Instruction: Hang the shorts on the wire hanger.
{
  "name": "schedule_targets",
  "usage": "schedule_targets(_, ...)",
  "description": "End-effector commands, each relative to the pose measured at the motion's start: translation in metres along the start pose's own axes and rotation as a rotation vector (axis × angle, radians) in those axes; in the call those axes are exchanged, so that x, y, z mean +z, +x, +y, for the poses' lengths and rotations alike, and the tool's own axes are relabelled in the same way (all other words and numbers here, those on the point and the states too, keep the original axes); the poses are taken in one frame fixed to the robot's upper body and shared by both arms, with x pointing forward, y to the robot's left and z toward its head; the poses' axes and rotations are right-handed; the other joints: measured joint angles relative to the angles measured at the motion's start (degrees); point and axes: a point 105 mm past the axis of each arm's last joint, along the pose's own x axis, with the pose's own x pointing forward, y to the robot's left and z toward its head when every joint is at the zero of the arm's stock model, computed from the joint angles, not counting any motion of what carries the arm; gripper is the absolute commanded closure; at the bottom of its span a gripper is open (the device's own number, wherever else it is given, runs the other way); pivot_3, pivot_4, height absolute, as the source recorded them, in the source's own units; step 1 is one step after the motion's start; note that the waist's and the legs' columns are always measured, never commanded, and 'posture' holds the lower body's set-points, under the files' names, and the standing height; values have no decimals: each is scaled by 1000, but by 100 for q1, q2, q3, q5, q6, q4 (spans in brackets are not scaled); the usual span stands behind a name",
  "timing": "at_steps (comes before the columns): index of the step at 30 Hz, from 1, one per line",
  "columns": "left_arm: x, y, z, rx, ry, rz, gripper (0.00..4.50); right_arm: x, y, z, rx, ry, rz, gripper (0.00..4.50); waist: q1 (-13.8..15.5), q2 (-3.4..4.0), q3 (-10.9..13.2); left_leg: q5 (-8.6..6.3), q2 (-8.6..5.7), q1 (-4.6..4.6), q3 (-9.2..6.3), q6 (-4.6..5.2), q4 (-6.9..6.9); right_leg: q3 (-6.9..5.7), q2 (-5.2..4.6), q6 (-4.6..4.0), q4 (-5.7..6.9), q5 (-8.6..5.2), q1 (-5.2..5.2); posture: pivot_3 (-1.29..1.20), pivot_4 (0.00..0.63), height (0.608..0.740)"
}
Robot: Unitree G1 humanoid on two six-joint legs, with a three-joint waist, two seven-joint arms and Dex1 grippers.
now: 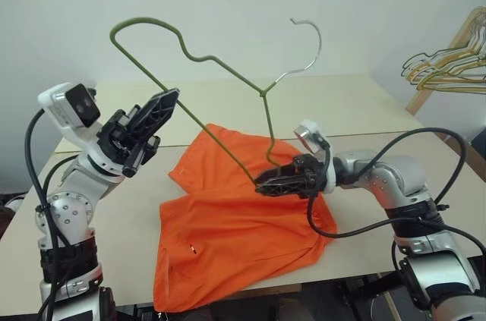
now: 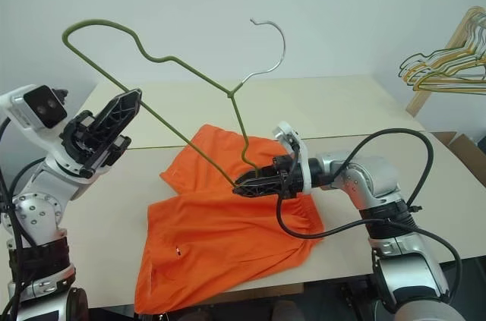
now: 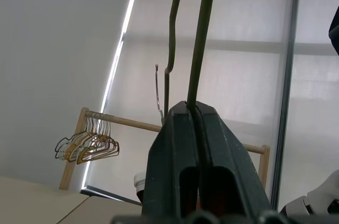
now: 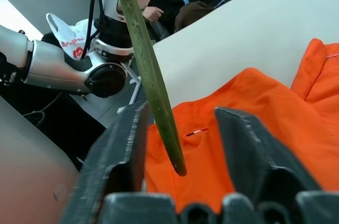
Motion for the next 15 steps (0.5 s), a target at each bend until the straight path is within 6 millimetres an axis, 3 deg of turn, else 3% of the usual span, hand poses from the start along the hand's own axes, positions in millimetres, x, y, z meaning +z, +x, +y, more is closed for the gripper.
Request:
schedule_targets(1, 5, 8, -6, -46, 41, -6, 4500, 12, 2, 9, 37, -47, -8, 3294, 0, 0, 0, 0, 0, 0, 0, 0, 0, 0, 0, 0, 0, 0, 0, 6, 0, 740)
schedule_targets(4, 1, 7, -3, -25, 57, -6, 4500, 12, 2, 9, 39, -44, -15, 4422, -3, 1, 0, 0, 0, 0, 0, 0, 0, 0, 0, 0, 0, 0, 0, 6, 0, 740)
schedule_targets(8, -8, 2, 2, 6, 70, 0, 4500, 11, 1, 9, 34, -45, -23, 4487, -4, 1, 0, 0, -2, 1, 1, 0, 0, 0, -1, 0, 0, 0, 0, 6, 0, 740)
schedule_targets(9, -9, 1, 3, 13, 66, 1, 4012, 12, 1, 9, 33, -45, -25, 4500, -7, 0, 0, 0, -2, 1, 1, 0, 0, 1, -1, 0, 0, 0, 0, 6, 0, 740)
schedule_targets(12, -20, -3, 6, 29, 26, 24, 3135, 14, 1, 11, 38, -53, -50, 4500, -7, 0, 0, 0, -2, 0, 2, 0, 0, 0, -1, 0, 0, 0, 0, -4, 0, 740)
schedule_targets(15, -45, -12, 20, 129, -11, 163, 2117, 23, -2, 14, 23, -60, -121, 4500, -8, 1, 0, 0, -1, 0, 6, 0, 0, -2, 0, 0, 0, 0, 0, -25, 0, 740)
